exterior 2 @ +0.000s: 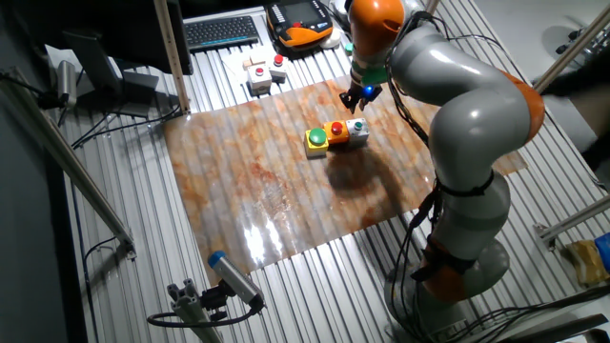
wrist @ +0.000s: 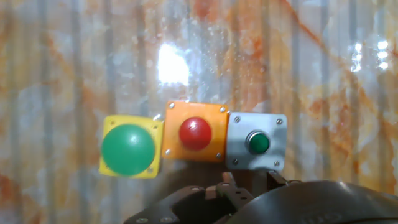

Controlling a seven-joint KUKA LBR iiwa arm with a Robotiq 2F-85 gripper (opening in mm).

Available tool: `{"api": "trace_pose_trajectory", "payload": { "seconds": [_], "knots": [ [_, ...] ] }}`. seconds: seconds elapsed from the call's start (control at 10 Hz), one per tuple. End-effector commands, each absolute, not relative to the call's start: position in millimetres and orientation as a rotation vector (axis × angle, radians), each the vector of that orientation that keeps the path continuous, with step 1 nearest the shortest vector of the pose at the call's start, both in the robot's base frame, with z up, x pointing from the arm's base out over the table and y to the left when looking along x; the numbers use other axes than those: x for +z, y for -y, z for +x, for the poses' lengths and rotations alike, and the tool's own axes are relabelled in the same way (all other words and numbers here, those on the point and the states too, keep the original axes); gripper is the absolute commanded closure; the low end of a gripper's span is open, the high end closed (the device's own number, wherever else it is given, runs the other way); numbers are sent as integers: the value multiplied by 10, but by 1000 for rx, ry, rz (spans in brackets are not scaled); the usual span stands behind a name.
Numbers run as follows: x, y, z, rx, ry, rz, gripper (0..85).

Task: Press three buttons from left to right in sequence

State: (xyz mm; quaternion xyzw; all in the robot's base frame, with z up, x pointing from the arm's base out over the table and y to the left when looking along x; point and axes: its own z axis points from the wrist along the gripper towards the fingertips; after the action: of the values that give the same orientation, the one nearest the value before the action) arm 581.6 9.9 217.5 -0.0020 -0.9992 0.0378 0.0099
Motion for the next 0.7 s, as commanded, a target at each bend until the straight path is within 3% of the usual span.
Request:
{"api": "trace_pose_trajectory", "payload": {
  "seconds": [0.0, 0.3, 0.4, 0.6],
  "knots": [
    [2093, -49, 5853, 137, 3123, 26, 510],
    [1964, 56, 5917, 142, 3137, 20, 510],
    [1918, 75, 5934, 147, 3137, 13, 340],
    [1816, 133, 5959, 136, 3156, -3, 340]
  ]
}}
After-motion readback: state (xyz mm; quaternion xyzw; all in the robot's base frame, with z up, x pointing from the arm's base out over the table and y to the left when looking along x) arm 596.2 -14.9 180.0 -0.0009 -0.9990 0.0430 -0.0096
